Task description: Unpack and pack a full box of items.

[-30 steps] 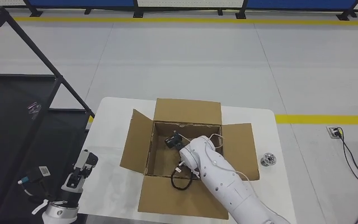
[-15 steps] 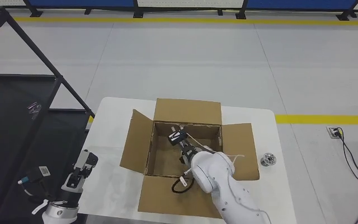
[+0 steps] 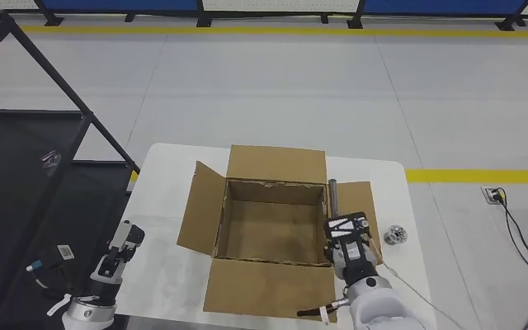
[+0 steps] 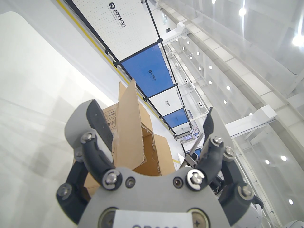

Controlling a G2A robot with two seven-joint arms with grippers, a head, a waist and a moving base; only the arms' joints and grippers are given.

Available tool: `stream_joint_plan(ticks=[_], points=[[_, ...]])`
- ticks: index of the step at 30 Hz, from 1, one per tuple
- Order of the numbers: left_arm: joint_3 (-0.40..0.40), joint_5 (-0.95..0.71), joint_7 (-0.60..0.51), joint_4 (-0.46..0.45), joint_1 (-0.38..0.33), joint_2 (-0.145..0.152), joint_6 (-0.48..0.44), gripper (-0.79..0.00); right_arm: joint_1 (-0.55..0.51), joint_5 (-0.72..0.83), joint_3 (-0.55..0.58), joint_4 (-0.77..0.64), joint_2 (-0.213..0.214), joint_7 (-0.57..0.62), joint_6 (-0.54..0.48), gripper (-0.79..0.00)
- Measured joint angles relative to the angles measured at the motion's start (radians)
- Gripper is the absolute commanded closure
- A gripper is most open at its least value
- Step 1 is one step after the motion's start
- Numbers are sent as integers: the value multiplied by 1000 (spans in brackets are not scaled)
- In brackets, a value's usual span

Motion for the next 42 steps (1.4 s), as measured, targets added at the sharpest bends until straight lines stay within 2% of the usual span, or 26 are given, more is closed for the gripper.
stream_joint_plan(ticks=[3, 6, 13, 19, 25, 38, 42], points=[[0, 0, 0, 0, 0, 0, 0, -785, -20, 31, 55, 6, 1, 36, 16, 0], [0, 0, 0, 0, 0, 0, 0, -785, -6, 7, 90, 42, -2, 88, 78, 0], [0, 0, 0, 0, 0, 0, 0, -785, 94, -67, 96, 180, -15, 231, 185, 0], [0, 0, 0, 0, 0, 0, 0, -785, 194, -39, 125, 328, -22, 334, 152, 0], [0, 0, 0, 0, 0, 0, 0, -785, 256, 35, 156, 446, -23, 365, 79, 0], [0, 0, 0, 0, 0, 0, 0, -785, 255, 135, 182, 487, -19, 312, -3, 0], [0, 0, 0, 0, 0, 0, 0, -785, 247, 137, 195, 491, -18, 313, 7, 0]])
